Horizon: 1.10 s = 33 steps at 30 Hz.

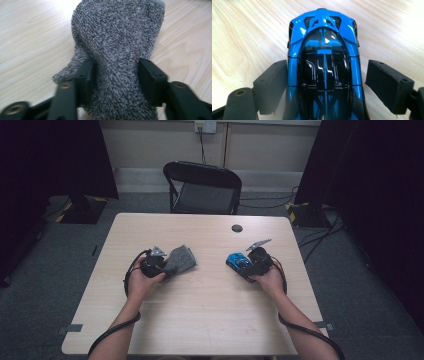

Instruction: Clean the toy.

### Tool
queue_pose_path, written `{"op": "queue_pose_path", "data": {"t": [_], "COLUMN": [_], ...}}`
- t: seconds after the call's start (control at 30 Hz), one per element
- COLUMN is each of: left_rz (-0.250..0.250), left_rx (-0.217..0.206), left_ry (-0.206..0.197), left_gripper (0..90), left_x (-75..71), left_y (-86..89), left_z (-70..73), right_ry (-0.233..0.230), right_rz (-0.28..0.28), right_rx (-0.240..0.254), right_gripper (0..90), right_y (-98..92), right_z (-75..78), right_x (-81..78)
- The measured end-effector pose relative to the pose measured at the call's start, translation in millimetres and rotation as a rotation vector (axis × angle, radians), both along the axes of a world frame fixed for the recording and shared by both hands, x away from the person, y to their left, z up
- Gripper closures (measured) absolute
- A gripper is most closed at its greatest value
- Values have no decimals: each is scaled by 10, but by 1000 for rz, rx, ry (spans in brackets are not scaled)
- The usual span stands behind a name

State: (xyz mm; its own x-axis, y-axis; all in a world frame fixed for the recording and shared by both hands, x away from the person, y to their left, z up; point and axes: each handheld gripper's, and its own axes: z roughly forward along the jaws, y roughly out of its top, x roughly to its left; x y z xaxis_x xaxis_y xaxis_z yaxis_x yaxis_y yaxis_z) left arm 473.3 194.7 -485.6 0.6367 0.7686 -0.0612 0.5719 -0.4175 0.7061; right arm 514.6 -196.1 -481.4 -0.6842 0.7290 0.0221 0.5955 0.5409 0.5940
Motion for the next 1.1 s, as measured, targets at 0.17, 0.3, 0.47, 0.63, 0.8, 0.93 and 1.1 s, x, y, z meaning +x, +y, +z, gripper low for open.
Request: {"op": "queue_pose_path", "data": {"t": [0.17,0.3,0.47,0.63,0.8,0.93,1.1], "left_rz": [-2,-2,6,7,-1,-16,-32], "left_rx": [-6,-5,-20,-28,-38,-29,-50], "left_ry": [12,-3,-9,-13,-22,-21,-18], "left_gripper": [294,263,255,249,244,247,246], "left_x": [3,-11,-49,-81,-129,-152,-163], "left_y": [-32,-29,-7,14,-27,-69,-103], "left_z": [22,99,187,248,317,377,417], "right_ry": [-9,-24,-36,-48,-61,-63,-75], "right_rz": [2,2,12,22,33,36,50], "right_rx": [19,15,35,44,52,54,33], "right_gripper": [156,151,145,139,134,129,121], "right_y": [-13,-22,-33,-11,12,27,54], "right_z": [61,122,198,274,360,403,446], "right_x": [-13,-38,-72,-106,-149,-176,-191]}}
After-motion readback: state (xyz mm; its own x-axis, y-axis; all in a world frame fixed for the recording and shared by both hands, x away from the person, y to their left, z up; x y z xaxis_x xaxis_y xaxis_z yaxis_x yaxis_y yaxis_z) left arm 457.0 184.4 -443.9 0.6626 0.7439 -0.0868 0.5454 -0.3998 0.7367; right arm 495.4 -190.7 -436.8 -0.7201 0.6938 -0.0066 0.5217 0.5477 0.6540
